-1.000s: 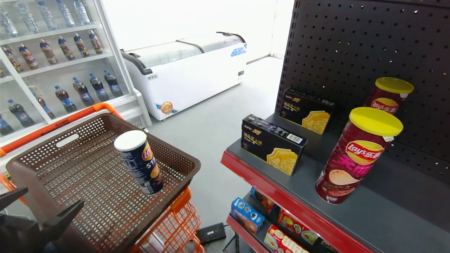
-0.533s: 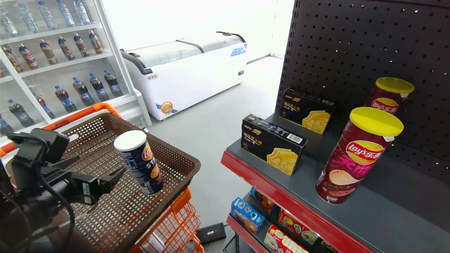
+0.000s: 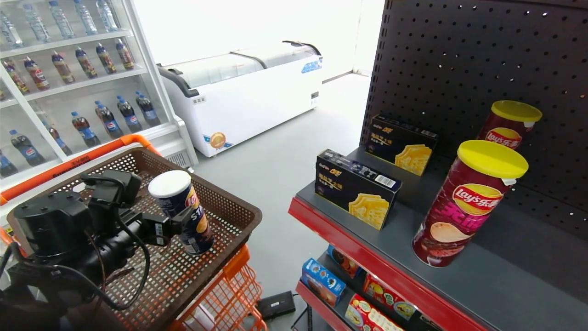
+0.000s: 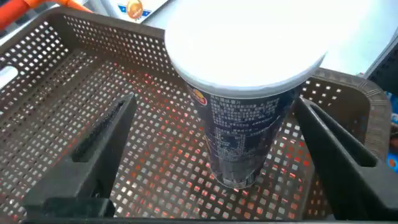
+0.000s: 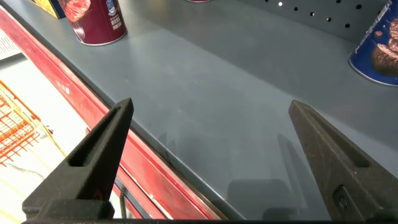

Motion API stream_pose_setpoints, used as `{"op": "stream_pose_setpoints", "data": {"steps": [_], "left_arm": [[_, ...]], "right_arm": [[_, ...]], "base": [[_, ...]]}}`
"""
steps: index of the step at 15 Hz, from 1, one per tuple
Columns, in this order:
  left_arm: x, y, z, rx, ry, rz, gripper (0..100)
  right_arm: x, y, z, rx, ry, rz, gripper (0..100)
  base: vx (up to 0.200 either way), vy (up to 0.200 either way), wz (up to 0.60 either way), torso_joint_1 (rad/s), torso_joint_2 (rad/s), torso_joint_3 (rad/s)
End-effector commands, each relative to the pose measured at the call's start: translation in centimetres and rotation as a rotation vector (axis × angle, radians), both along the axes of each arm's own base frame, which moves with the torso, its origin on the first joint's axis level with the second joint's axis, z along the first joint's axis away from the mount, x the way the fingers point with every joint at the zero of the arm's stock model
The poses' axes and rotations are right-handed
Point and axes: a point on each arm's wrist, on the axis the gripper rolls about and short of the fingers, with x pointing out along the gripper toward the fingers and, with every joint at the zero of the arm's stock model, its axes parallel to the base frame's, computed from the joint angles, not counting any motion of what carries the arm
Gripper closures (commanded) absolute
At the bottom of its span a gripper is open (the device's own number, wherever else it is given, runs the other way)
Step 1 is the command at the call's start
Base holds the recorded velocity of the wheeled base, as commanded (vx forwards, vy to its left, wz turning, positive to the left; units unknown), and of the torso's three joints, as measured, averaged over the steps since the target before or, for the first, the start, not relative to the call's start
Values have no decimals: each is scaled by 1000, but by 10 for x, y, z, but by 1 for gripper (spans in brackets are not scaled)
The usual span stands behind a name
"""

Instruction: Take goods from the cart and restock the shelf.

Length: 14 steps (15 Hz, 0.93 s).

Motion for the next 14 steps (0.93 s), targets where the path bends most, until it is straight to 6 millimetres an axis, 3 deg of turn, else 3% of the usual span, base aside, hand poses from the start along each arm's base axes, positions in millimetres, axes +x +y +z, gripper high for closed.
{"op": "stream_pose_setpoints", "data": {"steps": [1,10,11,14], "left_arm": [[14,-2,-24,7,71,-1,0],[40,-4,-45,4,68,-2,0],[43,-5,-46,3,62,-2,100],[52,-5,-42,7,36,-1,100]], "right_arm": [[0,0,0,0,1,-1,0],[0,0,0,0,1,1,0],[0,0,0,0,1,1,0],[0,0,0,0,1,1,0]], "base": [[0,0,0,0,0,0],[0,0,0,0,0,0],[0,0,0,0,0,0],[0,0,0,0,0,0]]}}
